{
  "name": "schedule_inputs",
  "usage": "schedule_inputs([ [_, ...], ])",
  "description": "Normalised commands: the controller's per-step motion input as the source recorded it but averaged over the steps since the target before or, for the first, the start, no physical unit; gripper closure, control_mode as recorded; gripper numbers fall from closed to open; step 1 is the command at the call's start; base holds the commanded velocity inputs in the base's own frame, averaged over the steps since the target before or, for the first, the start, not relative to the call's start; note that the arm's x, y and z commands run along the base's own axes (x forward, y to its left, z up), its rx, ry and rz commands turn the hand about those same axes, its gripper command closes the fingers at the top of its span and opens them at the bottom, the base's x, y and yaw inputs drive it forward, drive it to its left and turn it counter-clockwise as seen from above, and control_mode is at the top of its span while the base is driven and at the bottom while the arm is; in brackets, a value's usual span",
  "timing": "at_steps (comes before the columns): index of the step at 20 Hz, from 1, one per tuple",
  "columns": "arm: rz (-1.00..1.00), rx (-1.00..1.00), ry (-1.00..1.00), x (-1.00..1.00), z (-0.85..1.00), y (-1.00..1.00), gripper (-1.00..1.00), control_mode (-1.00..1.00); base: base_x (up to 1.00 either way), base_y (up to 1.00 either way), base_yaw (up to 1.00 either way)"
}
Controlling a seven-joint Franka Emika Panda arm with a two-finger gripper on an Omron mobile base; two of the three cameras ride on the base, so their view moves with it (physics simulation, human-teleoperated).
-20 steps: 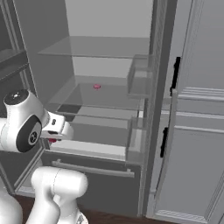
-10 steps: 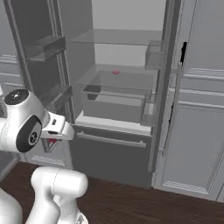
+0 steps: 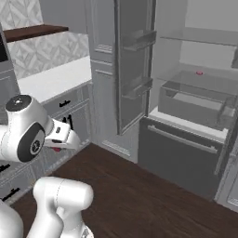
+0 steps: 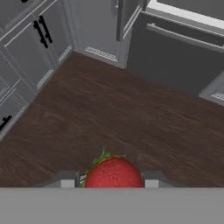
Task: Take the strawberry from the fridge and place it on top of the pancake, located on the dining counter.
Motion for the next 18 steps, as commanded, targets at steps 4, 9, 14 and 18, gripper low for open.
schedule_inputs([
  [4,0.0,0.0,0.0,0.0,0.0,0.0,1.0,1.0,-0.56,0.5,0.79],
  [9,0.0,0.0,0.0,0.0,0.0,0.0,1.0,1.0,-0.33,0.58,0.87],
  [14,0.0,0.0,0.0,0.0,0.0,0.0,1.0,1.0,-0.32,0.61,0.83],
  [18,0.0,0.0,0.0,0.0,0.0,0.0,1.0,1.0,-0.31,0.72,0.8],
])
